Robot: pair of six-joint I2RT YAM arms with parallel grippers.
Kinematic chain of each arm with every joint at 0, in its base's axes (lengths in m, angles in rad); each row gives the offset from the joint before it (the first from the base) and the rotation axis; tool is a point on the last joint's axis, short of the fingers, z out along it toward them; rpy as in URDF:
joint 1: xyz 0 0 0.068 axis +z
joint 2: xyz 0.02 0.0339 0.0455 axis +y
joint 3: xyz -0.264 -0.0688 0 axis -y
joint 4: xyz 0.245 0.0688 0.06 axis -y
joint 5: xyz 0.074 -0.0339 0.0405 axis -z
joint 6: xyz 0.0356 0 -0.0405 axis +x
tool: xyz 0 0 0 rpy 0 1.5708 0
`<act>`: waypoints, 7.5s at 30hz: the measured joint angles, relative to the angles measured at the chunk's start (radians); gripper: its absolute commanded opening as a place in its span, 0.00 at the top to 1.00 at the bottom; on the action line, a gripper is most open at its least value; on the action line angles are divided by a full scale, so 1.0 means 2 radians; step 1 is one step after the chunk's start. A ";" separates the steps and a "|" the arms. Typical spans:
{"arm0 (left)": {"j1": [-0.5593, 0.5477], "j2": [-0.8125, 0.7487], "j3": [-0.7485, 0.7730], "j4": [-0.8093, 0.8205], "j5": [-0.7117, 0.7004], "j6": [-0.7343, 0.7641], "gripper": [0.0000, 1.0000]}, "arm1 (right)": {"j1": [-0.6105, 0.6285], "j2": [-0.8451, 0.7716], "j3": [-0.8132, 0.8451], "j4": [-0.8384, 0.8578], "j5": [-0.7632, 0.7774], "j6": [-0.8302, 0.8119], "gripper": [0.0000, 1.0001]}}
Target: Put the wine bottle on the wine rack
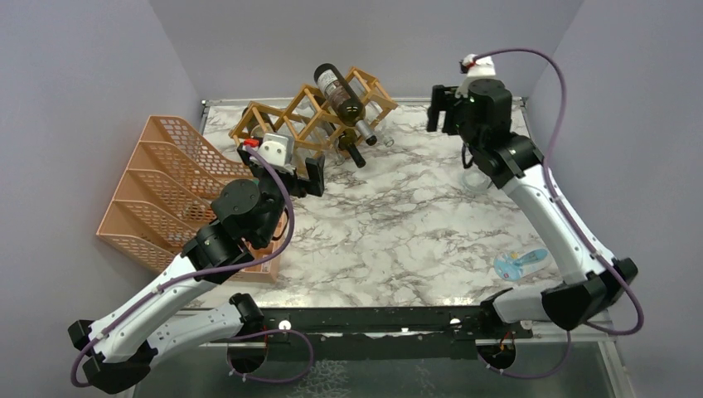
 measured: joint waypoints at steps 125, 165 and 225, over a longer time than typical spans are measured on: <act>0.073 0.157 -0.101 0.015 0.168 -0.230 0.01 | 0.097 -0.210 -0.456 0.043 -0.257 0.107 0.99; 0.100 0.124 -0.093 -0.005 0.167 -0.168 0.01 | 0.168 0.031 -0.388 0.033 -0.219 0.102 0.38; 0.112 0.013 -0.004 -0.063 0.086 -0.107 0.01 | 0.169 -0.176 -0.366 -0.039 -0.348 0.063 0.99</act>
